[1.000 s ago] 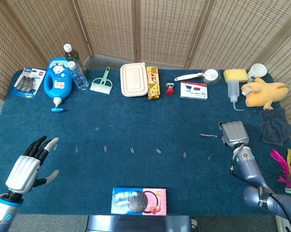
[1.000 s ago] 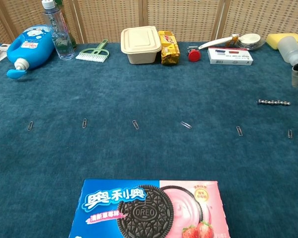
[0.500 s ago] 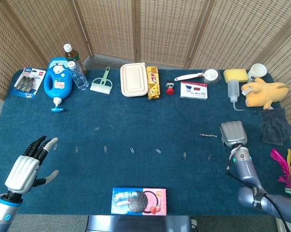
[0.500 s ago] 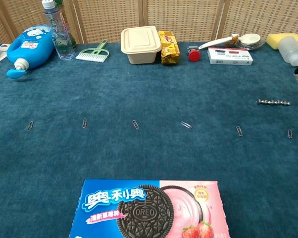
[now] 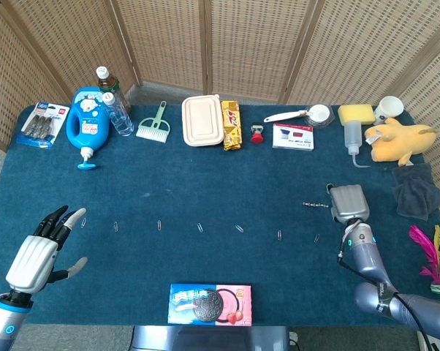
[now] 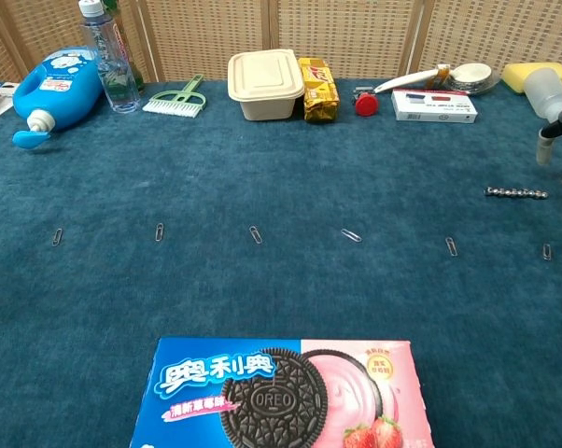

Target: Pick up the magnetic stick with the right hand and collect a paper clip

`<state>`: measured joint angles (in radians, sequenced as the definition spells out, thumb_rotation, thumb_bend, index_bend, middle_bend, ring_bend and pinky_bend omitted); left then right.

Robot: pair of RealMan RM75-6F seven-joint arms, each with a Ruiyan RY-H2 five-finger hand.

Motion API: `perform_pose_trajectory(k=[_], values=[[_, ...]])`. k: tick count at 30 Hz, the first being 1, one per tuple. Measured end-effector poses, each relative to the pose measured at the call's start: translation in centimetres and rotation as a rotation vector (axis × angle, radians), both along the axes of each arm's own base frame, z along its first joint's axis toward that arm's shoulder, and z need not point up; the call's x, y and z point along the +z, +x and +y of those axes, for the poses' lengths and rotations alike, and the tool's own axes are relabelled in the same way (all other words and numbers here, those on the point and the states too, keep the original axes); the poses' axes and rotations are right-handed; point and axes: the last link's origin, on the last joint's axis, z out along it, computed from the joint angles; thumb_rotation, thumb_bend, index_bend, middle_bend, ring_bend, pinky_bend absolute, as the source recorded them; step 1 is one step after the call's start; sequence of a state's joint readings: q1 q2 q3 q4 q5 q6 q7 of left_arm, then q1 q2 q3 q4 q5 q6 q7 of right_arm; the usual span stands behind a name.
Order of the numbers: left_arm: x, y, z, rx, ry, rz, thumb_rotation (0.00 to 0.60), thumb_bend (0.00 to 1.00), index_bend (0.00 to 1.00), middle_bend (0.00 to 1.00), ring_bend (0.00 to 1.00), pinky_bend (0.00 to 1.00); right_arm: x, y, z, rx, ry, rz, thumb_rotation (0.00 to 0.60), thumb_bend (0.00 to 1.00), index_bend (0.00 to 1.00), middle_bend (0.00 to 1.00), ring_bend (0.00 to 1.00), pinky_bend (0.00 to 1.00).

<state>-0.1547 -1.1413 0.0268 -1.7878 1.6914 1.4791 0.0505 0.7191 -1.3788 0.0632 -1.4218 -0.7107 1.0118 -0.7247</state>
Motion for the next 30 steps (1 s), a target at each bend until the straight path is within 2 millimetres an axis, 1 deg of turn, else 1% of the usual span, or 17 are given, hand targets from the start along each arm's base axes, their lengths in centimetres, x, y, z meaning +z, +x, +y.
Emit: perform_pose_trajectory(k=[8,19,30], values=[[-0.1,0.0,0.1,0.0,-0.003,-0.003,0.6,0.42,0.02,0.15,0.05,0.1,-0.6,0.1,0.0,-0.012,-0.006,0.002,0.59,0.44,0.42,0.79,0.76,0.56],[0.0,-0.3,0.1,0.003,-0.003,-0.006,0.6,0.42,0.02,0.15,0.04,0.1,-1.5,0.6,-0.1,-0.02,-0.048,-0.001,0.591,0.44,0.42,0.79,0.76,0.54],[-0.2,-0.3,0.2,0.003,-0.008,-0.009,0.6,0.42,0.02,0.15,0.04,0.1,-2.4,0.7,-0.2,0.005,-0.058,0.069,0.59,0.44,0.42,0.79,0.76,0.54]])
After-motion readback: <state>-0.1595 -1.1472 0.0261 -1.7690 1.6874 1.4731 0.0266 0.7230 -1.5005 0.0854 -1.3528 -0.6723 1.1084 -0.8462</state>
